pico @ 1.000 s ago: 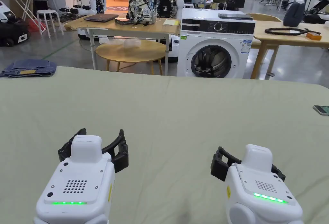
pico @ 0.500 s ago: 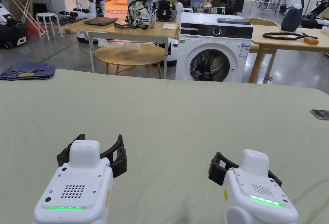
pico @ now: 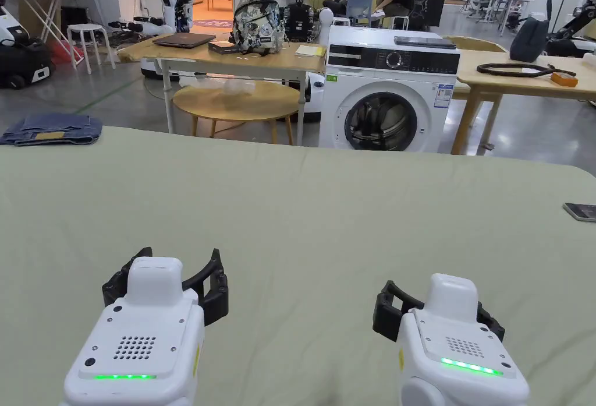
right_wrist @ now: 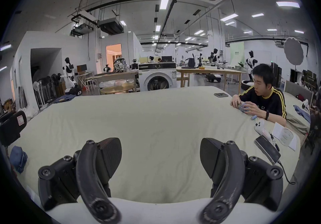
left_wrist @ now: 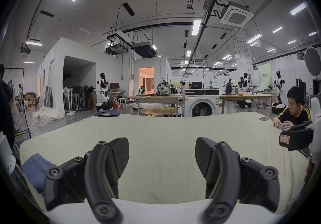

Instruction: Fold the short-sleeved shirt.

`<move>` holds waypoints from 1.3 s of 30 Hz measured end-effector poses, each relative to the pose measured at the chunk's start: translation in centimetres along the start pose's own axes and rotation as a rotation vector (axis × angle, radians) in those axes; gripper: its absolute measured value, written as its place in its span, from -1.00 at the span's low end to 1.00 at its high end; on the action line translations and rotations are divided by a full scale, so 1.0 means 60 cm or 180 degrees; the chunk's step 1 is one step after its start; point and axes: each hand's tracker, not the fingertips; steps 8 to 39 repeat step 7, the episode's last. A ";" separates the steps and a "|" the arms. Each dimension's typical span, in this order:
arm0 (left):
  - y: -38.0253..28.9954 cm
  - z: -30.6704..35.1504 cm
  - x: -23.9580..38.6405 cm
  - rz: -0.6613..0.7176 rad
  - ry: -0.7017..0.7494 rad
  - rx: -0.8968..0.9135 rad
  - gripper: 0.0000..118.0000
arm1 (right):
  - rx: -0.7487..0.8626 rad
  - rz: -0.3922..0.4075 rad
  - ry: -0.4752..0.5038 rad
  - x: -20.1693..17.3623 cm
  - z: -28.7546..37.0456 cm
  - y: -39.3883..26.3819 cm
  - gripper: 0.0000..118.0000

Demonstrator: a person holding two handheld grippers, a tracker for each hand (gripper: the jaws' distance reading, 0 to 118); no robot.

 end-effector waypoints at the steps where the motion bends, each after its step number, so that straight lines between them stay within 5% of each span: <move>1: -0.001 0.000 0.000 -0.0006 -0.0003 -0.0006 0.35 | 0.0004 0.0009 -0.0027 -0.001 0.000 0.000 0.61; 39: -0.009 0.003 0.003 -0.0016 -0.0049 -0.0053 0.35 | -0.0033 0.0083 -0.0054 -0.003 -0.002 -0.005 0.61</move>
